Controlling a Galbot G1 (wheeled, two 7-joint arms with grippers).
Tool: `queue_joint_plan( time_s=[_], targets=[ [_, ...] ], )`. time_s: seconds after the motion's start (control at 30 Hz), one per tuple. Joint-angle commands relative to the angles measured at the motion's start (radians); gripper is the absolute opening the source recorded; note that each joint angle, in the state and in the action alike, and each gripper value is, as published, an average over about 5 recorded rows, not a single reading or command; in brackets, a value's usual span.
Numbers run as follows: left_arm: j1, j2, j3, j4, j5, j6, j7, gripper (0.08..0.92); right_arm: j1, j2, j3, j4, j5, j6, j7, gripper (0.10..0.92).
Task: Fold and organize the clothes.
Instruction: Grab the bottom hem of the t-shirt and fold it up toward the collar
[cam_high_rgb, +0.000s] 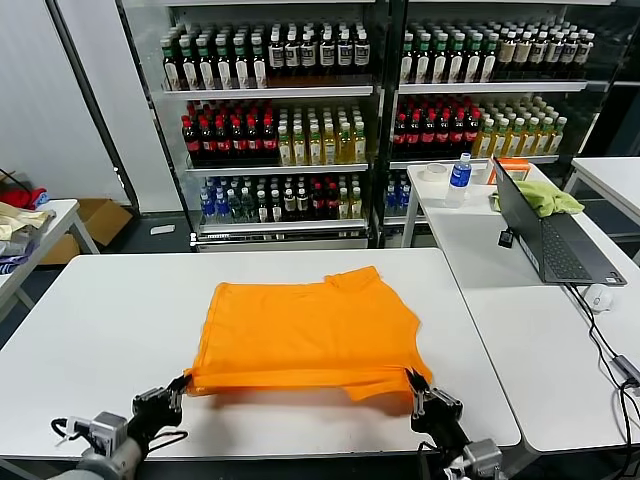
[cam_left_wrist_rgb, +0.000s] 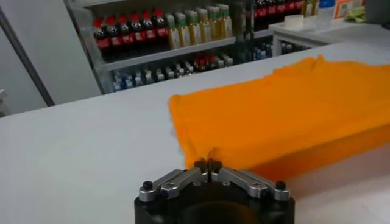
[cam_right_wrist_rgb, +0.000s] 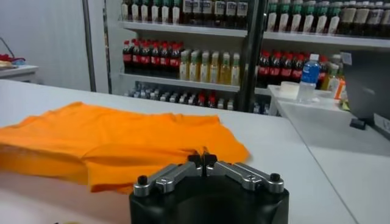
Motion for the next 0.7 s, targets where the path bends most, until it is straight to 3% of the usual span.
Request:
queue_joint_plan(
  time_s=[0.03,0.7],
  targets=[
    [-0.140,0.008,0.043,0.113,-0.076,-0.006,0.031,0.080,0.072,0.007,-0.015,-0.079,-0.001,-0.008,0.001,0.113],
    [-0.290,0.005,0.130,0.230,-0.085,-0.032,0.075,0.080,0.158,0.022,-0.050,-0.181,-0.022,-0.002,-0.010,0.113]
  ],
)
